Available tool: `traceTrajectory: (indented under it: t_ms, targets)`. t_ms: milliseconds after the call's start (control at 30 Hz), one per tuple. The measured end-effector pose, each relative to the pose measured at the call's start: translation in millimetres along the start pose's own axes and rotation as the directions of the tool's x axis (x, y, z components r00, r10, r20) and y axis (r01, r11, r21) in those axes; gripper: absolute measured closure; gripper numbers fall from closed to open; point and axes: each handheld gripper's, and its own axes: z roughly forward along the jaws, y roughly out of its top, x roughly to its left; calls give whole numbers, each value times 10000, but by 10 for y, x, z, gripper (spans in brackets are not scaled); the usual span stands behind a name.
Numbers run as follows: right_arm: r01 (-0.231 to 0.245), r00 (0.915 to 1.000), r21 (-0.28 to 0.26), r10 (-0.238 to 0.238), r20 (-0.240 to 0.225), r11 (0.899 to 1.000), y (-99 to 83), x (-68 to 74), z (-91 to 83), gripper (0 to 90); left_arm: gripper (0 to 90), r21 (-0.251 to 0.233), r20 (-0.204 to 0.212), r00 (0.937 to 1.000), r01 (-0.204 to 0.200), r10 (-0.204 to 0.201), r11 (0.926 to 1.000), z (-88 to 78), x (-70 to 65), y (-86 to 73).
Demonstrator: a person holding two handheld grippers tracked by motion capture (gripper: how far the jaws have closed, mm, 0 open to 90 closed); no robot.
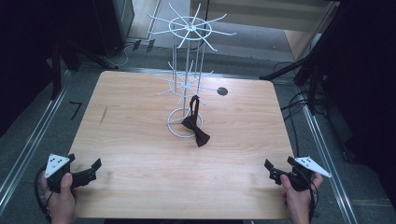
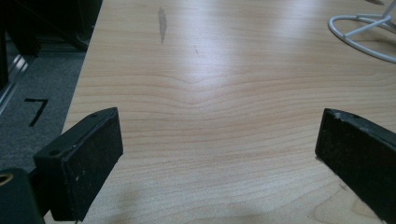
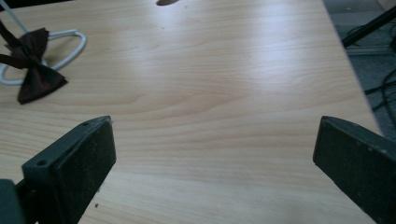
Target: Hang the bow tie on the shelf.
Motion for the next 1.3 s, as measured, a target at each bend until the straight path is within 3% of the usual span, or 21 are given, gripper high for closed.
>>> traceTrajectory:
  t_ms: [300, 400, 600, 767, 867, 967, 1300]
  targets:
    - [-281, 9975, 61, 276, 655, 9996, -151, -286, -166, 2, 14, 13, -12, 10000, -11, 11, 10000, 5, -4, 1]
    - [70, 9948, 223, -92, 1013, 9997, -213, -327, -190, 8, 14, 63, -30, 10000, -57, 57, 10000, 6, -8, 2]
    - [356, 9930, 295, -387, 1118, 9989, -257, -336, -262, 23, 14, 25, -40, 10000, 19, -19, 10000, 1, -8, -2]
    - [-123, 9928, 197, 98, 1192, 9997, -290, -450, -326, 45, 14, -4, -29, 10000, 48, -48, 10000, -7, -12, -8]
    - [-674, 9921, 29, 667, 1062, 9977, -292, -491, -339, 54, 14, 46, -18, 10000, 29, -28, 10000, -4, -9, -6]
    - [-766, 9911, 7, 761, 1096, 9971, -290, -508, -334, 62, 14, 107, 20, 10000, 6, -6, 9999, 0, -9, -4]
    - [-467, 9916, 241, 434, 1221, 9986, -280, -462, -303, 81, 14, 214, 38, 10000, 32, -33, 9998, 25, -3, 9]
